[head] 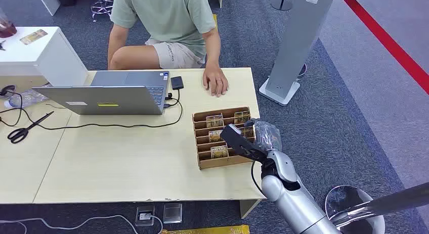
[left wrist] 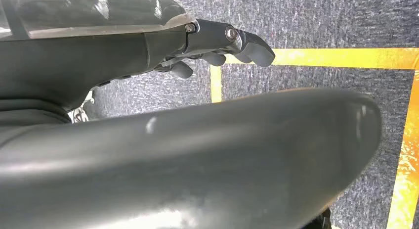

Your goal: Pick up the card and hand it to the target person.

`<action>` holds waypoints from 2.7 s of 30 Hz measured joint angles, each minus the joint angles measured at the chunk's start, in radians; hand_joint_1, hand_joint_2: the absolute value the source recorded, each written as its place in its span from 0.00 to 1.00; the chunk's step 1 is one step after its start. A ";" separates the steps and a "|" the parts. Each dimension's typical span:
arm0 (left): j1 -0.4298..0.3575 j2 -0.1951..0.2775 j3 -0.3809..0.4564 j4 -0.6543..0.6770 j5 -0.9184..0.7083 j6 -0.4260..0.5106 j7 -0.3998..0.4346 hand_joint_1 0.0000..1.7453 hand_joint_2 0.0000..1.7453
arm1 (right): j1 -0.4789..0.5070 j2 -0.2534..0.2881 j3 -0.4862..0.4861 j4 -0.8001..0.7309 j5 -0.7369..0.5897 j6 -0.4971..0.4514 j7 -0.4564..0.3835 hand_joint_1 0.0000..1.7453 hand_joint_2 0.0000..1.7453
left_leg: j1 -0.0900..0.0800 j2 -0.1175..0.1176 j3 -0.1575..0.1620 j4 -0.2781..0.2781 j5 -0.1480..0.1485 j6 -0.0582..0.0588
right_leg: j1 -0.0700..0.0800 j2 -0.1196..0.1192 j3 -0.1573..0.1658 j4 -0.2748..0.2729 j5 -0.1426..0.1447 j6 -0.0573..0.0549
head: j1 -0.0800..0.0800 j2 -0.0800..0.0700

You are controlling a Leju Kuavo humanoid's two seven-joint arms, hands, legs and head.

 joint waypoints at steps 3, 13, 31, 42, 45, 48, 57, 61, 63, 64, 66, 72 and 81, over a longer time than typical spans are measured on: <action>0.000 0.000 0.000 0.000 0.000 0.000 0.000 0.00 0.00 | 0.003 0.000 0.000 0.002 0.000 0.000 0.000 0.49 1.00 | 0.000 0.000 0.000 0.000 0.000 0.000 | 0.000 0.000 0.000 0.000 0.000 0.000 | 0.000 0.000; 0.000 0.000 -0.001 0.000 0.000 0.000 0.000 0.00 0.00 | 0.005 0.000 -0.001 0.006 0.001 0.000 0.003 0.74 1.00 | 0.000 0.000 0.000 0.000 0.000 0.000 | 0.000 0.000 0.000 0.000 0.000 0.000 | 0.000 0.000; 0.000 0.000 -0.015 0.000 -0.020 0.023 -0.019 0.00 0.00 | 0.014 0.000 -0.005 0.005 0.000 -0.036 -0.022 1.00 1.00 | 0.000 0.000 0.000 0.000 0.000 0.000 | 0.000 0.000 0.000 0.000 0.000 0.000 | 0.000 0.000; 0.000 0.000 -0.015 0.000 -0.008 0.021 -0.020 0.00 0.00 | 0.079 0.000 -0.029 -0.077 0.029 -0.390 -0.336 1.00 1.00 | 0.000 0.000 0.000 0.000 0.000 0.000 | 0.000 0.000 0.000 0.000 0.000 0.000 | 0.000 0.000; 0.000 0.000 -0.015 0.000 0.002 0.024 -0.020 0.00 0.00 | 0.103 0.010 -0.049 -0.121 0.035 -0.418 -0.441 1.00 1.00 | 0.000 0.000 0.000 0.000 0.000 0.000 | 0.000 0.000 0.000 0.000 0.000 0.000 | 0.000 0.000; 0.000 0.000 -0.015 0.000 0.004 0.028 -0.022 0.00 0.00 | 0.112 0.023 -0.063 -0.146 0.019 -0.417 -0.455 1.00 1.00 | 0.000 0.000 0.000 0.000 0.000 0.000 | 0.000 0.000 0.000 0.000 0.000 0.000 | -0.001 0.000; -0.003 0.000 -0.024 0.000 -0.009 0.020 -0.022 0.00 0.00 | -0.057 0.035 -0.051 -0.074 -0.139 -0.249 -0.264 1.00 1.00 | 0.000 0.000 0.000 0.000 0.001 0.000 | 0.000 0.000 0.000 0.001 0.001 0.000 | 0.001 0.000; -0.007 0.000 -0.026 0.000 -0.009 0.020 -0.022 0.00 0.00 | -0.196 0.062 -0.039 0.031 -0.194 -0.210 -0.256 1.00 1.00 | 0.000 0.000 -0.001 0.000 0.001 -0.001 | 0.000 0.000 0.000 0.001 0.001 0.000 | 0.000 0.000; -0.007 0.000 -0.026 0.000 -0.007 0.021 -0.019 0.00 0.00 | -0.267 0.079 -0.031 0.099 -0.211 -0.203 -0.261 1.00 1.00 | 0.000 0.000 -0.001 0.000 0.001 -0.001 | 0.000 0.000 0.000 0.002 0.001 0.000 | -0.001 0.000; -0.008 0.000 -0.026 0.000 -0.004 0.023 -0.017 0.00 0.00 | -0.297 0.088 -0.028 0.132 -0.216 -0.201 -0.265 1.00 1.00 | 0.000 0.000 -0.001 0.000 0.001 -0.001 | 0.000 0.000 0.000 0.002 0.001 0.000 | -0.001 0.000; -0.008 0.000 -0.026 0.000 0.001 0.026 -0.012 0.00 0.00 | -0.346 0.108 -0.023 0.200 -0.222 -0.199 -0.274 1.00 1.00 | 0.000 0.000 -0.001 0.000 0.001 -0.001 | 0.000 0.000 0.000 0.002 0.001 0.000 | -0.001 0.000; -0.008 0.000 -0.026 0.000 0.007 0.033 -0.002 0.00 0.00 | -0.417 0.163 -0.001 0.354 -0.227 -0.206 -0.296 1.00 1.00 | 0.000 0.000 -0.001 0.000 0.001 -0.001 | 0.000 0.000 -0.001 0.002 0.001 0.000 | 0.000 0.000; -0.008 0.000 -0.031 0.000 0.002 0.008 -0.015 0.00 0.00 | -0.440 0.199 0.023 0.479 -0.226 -0.230 -0.295 0.00 1.00 | 0.000 0.000 0.000 0.000 0.001 -0.001 | 0.000 0.000 0.000 0.002 0.001 0.000 | 0.000 0.000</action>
